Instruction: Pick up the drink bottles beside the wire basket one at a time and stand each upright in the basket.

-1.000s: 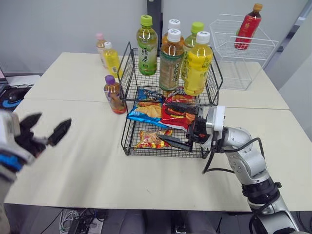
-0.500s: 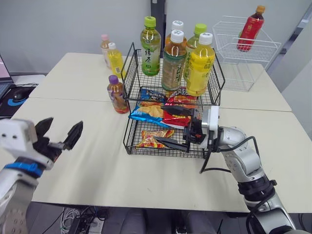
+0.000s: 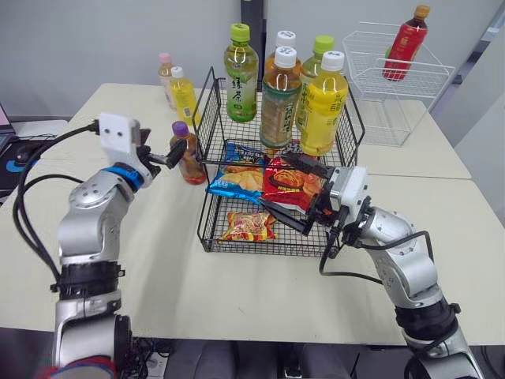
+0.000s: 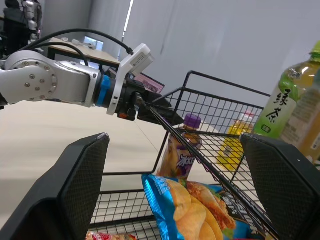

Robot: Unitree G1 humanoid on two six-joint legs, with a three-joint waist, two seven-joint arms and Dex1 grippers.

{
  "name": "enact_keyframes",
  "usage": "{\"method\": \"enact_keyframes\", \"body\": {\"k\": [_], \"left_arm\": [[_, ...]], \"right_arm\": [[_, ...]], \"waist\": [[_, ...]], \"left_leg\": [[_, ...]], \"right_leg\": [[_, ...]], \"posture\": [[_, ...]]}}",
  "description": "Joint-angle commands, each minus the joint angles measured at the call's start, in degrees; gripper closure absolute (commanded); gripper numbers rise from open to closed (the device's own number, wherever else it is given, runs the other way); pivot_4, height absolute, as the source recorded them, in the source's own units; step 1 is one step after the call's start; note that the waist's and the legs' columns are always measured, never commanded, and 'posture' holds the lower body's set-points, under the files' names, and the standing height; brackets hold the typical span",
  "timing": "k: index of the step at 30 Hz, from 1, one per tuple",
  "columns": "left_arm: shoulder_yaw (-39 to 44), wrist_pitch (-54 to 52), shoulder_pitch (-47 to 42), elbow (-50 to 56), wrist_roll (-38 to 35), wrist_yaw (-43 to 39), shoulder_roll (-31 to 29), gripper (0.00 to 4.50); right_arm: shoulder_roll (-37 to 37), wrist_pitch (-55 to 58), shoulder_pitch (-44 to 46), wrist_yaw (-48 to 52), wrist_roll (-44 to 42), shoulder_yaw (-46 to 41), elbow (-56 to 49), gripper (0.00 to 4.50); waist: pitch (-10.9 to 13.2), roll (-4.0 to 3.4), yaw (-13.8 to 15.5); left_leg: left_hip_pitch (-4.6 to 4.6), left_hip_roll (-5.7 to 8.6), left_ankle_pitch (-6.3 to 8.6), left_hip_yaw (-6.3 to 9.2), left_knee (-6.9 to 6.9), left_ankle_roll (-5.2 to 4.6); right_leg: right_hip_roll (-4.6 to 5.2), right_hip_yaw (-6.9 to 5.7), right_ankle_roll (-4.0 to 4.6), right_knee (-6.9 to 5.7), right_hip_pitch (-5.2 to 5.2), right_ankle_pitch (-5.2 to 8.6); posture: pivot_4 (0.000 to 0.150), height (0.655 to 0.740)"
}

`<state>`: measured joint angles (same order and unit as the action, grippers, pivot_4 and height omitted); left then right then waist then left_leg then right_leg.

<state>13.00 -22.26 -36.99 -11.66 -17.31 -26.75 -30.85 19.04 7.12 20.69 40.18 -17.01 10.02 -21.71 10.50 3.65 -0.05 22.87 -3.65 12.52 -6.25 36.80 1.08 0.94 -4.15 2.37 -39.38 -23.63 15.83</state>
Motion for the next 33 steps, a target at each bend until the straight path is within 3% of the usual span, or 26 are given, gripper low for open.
{"method": "enact_keyframes", "body": {"k": [1, 9, 17, 20, 28, 33], "left_arm": [[-2.1, 5.4, -5.4, -6.9, 2.3, -1.3, 0.9, 0.03], [-3.7, 13.0, -13.5, -21.7, 4.9, -3.3, 1.8, 0.03], [-3.9, 16.8, -16.1, -28.2, 5.8, -5.4, 1.9, 0.03], [-3.8, 17.9, -16.9, -30.1, 6.1, -5.9, 1.9, 0.59], [-3.7, 19.9, -18.6, -33.7, 6.8, -6.8, 1.6, 3.09], [-3.3, 20.3, -18.3, -34.3, 6.6, -7.6, 0.9, 3.14]], "right_arm": [[0.2, 0.0, 0.1, -1.6, 0.2, -1.3, -3.4, 0.00], [0.6, 0.4, -0.2, -3.1, 0.7, -0.8, -4.9, 0.00], [1.1, 1.3, 0.1, -3.6, 0.5, -0.9, -5.8, 0.00], [1.2, 1.5, 0.2, -3.5, 0.4, -1.0, -5.7, 0.00], [1.2, 1.9, 0.7, -3.5, 0.4, -1.0, -5.5, 0.00], [1.2, 2.0, 0.7, -3.6, 0.4, -1.1, -5.6, 0.00]], "waist": [[0.0, 0.00, 0.0], [0.0, 0.00, -0.1], [0.0, 0.00, -0.1], [0.0, 0.00, -0.1], [0.0, 0.00, -0.1], [0.0, 0.00, -0.2]], "left_leg": [[0.00, 0.00, 0.00, -0.01, 0.00, 0.00], [0.01, 0.01, -0.01, 0.00, 0.01, 0.01], [0.02, 0.01, -0.01, 0.00, 0.03, 0.01], [0.02, 0.01, -0.01, 0.01, 0.04, 0.01], [0.02, 0.01, -0.01, 0.01, 0.05, 0.02], [0.01, 0.00, -0.01, 0.01, 0.05, 0.01]], "right_leg": [[0.00, 0.01, 0.00, 0.00, 0.00, 0.00], [0.00, -0.01, 0.00, 0.00, 0.00, 0.00], [0.00, -0.03, 0.00, 0.00, 0.00, 0.00], [0.00, -0.04, 0.00, -0.01, 0.00, 0.00], [0.00, -0.04, 0.00, -0.01, 0.00, 0.00], [0.00, -0.05, 0.00, -0.04, 0.00, 0.00]], "posture": [[0.150, 0.7400], [0.150, 0.7400], [0.150, 0.7400], [0.150, 0.7400], [0.150, 0.7400], [0.150, 0.7400]]}}
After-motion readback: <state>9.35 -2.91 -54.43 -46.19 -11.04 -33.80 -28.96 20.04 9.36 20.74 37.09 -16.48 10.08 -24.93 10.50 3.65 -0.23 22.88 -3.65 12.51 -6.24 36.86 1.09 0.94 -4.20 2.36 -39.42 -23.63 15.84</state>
